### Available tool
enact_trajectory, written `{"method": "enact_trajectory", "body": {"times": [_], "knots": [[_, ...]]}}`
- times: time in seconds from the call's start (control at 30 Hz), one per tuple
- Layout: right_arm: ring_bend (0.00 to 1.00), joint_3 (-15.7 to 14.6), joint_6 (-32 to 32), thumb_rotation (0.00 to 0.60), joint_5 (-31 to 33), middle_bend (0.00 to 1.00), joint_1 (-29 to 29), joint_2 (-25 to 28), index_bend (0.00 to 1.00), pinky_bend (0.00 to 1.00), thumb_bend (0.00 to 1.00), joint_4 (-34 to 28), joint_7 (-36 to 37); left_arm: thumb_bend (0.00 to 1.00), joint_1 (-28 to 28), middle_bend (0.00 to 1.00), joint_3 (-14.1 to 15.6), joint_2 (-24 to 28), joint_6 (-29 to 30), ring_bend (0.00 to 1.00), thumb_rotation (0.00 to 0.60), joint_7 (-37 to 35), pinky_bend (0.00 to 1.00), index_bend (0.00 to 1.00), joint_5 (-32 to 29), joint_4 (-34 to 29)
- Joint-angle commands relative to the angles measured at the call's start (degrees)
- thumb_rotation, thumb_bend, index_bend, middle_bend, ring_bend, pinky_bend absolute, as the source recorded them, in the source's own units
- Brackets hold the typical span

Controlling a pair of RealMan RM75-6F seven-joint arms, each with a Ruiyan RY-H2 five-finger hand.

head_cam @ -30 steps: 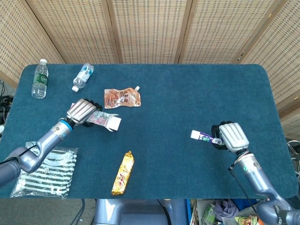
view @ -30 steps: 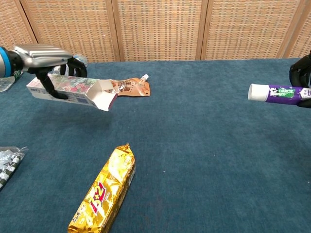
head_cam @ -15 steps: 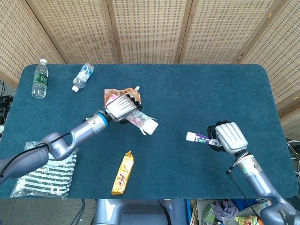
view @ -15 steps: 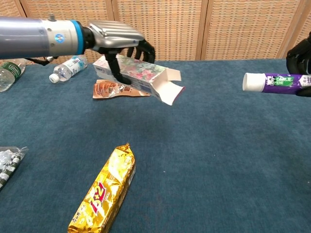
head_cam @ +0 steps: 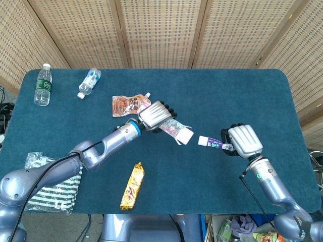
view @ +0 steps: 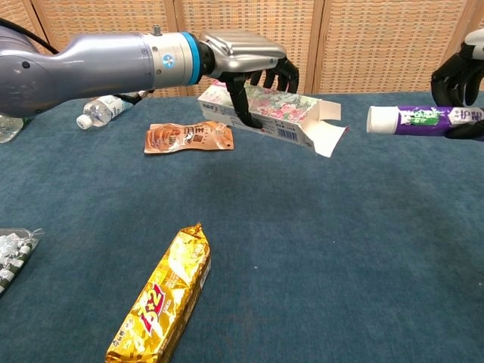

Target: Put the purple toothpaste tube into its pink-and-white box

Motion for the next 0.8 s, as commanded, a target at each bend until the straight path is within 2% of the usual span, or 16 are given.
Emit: {"method": "enact_trajectory", "body": {"times": [0.03,0.4,0.8], "knots": [[0.46,0.21,0.22,0.6,0.24,0.66,0.13,-0.06,0.61,0.41,0.54,-0.21,-0.13,0.28,-0.6,0.45,-0.2,-0.44,-0.23,0.39,0.6,-0.03,0.4,0.48,-0.41,0.38],[0.47,1.75,0.79,0.6,4.65,0.66,1.94,-1.98,0.62,0.41,0.55,-0.81,-3.5,0.28,-3.55,0.45,-1.22,-2.55,-1.92,0.39,0.6,2.79,0.4,0.48,-3.06,1.33],[0.47,1.69,1.22,0.6,7.09,0.67,2.62,-2.86,0.62,0.41,0.55,-0.58,-4.79,0.28,-4.96,0.45,-2.42,-5.44,-2.15,0.39,0.6,5.93,0.4,0.48,-7.09,2.61]]}}
